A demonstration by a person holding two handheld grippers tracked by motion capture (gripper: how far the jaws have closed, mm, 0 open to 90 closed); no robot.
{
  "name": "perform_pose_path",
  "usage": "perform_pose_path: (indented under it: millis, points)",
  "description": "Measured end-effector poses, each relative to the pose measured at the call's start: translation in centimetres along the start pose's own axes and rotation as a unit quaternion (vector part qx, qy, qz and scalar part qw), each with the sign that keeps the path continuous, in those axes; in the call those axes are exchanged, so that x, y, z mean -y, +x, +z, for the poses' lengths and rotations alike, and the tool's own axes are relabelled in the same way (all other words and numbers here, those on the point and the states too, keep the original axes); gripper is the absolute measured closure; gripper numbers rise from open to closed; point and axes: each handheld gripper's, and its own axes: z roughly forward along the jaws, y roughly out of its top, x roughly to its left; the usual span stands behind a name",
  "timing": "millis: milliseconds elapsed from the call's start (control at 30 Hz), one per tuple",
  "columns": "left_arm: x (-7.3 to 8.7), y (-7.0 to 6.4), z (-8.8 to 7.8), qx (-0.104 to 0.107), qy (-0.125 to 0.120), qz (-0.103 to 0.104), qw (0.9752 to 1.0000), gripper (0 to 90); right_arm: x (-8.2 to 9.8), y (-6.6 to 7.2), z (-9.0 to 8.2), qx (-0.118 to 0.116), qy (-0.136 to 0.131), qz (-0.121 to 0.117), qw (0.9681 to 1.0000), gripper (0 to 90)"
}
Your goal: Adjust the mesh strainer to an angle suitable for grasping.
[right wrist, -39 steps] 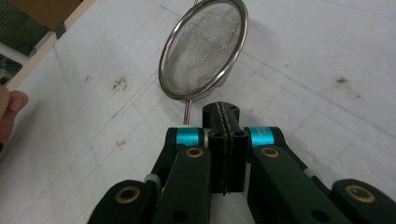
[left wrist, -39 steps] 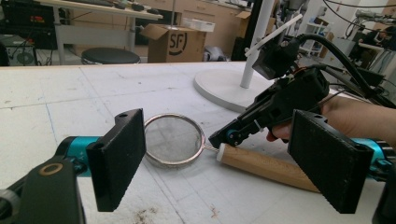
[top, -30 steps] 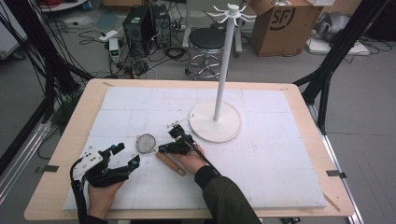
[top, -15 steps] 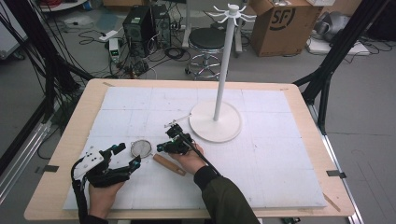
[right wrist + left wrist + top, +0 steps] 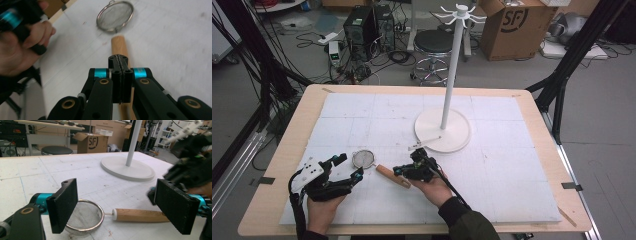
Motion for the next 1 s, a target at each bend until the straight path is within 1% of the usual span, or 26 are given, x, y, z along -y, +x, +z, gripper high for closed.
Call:
perform_pose_path:
  millis: [133,200,300,333,367,433,467,500,567,633,667,700,733,800,833,900,1000]
  points:
    - [0.0,-0.1,-0.1,0.001,-0.001,0.001,1.0,19.7,1.8,0.5,-0.9,0.004,-0.001,0.0,1.0,90.0]
    - [0.0,-0.1,-0.1,0.002,-0.001,0.001,1.0,19.7,2.8,0.6,-1.0,0.0,0.004,0.013,0.9999,90.0]
    - [-0.1,-0.1,-0.2,0.0,-0.003,0.0,1.0,19.7,3.3,0.6,-1.0,0.003,0.008,0.013,0.9999,90.0]
    - [-0.1,-0.1,-0.2,0.0,-0.003,0.0,1.0,19.7,3.8,0.7,-1.1,-0.001,0.008,0.015,0.9999,90.0]
    - [0.0,-0.1,-0.2,0.001,-0.003,-0.001,1.0,19.7,3.8,0.7,-1.1,-0.001,0.008,0.015,0.9999,90.0]
    - [0.0,-0.1,-0.2,0.0,-0.002,-0.002,1.0,19.7,4.5,1.1,-1.2,-0.009,0.014,0.019,0.9997,90.0]
    - [0.0,-0.1,-0.2,0.0,-0.003,-0.002,1.0,19.7,4.5,1.1,-1.2,-0.009,0.014,0.019,0.9997,90.0]
    - [0.0,-0.1,-0.2,0.001,-0.003,-0.002,1.0,19.7,4.9,1.2,-1.1,-0.005,0.022,0.015,0.9996,90.0]
    - [0.0,-0.1,-0.2,0.0,-0.001,0.0,1.0,19.7,5.0,1.2,-1.0,-0.007,0.026,0.016,0.9995,90.0]
    - [0.0,-0.1,-0.2,-0.001,-0.002,0.001,1.0,19.7,5.2,1.2,-0.9,0.002,0.036,0.019,0.9992,90.0]
    - [-0.1,-0.1,-0.2,-0.001,-0.003,0.002,1.0,19.7,5.3,1.0,-0.8,-0.001,0.033,0.02,0.9992,90.0]
    - [-0.1,-0.1,-0.2,-0.002,-0.004,0.002,1.0,19.7,5.3,0.9,-0.9,-0.004,0.033,0.026,0.9991,90.0]
    - [0.0,-0.1,-0.2,-0.002,-0.004,0.001,1.0,19.7,5.3,0.9,-0.9,-0.003,0.033,0.027,0.9991,90.0]
    - [0.0,-0.1,-0.2,-0.001,-0.003,0.0,1.0,19.7,5.3,0.7,-1.1,0.005,0.033,0.028,0.999,90.0]
    - [0.0,-0.1,-0.2,-0.001,-0.004,-0.001,1.0,19.7,5.3,0.7,-1.1,0.005,0.033,0.028,0.999,90.0]
    - [0.0,-0.1,-0.2,-0.001,-0.004,0.0,1.0,19.7,5.3,0.7,-1.3,0.016,0.03,0.027,0.9991,90.0]
    - [0.0,-0.1,-0.2,0.0,-0.002,-0.002,1.0,19.7,5.3,0.6,-1.3,0.018,0.029,0.025,0.9991,90.0]
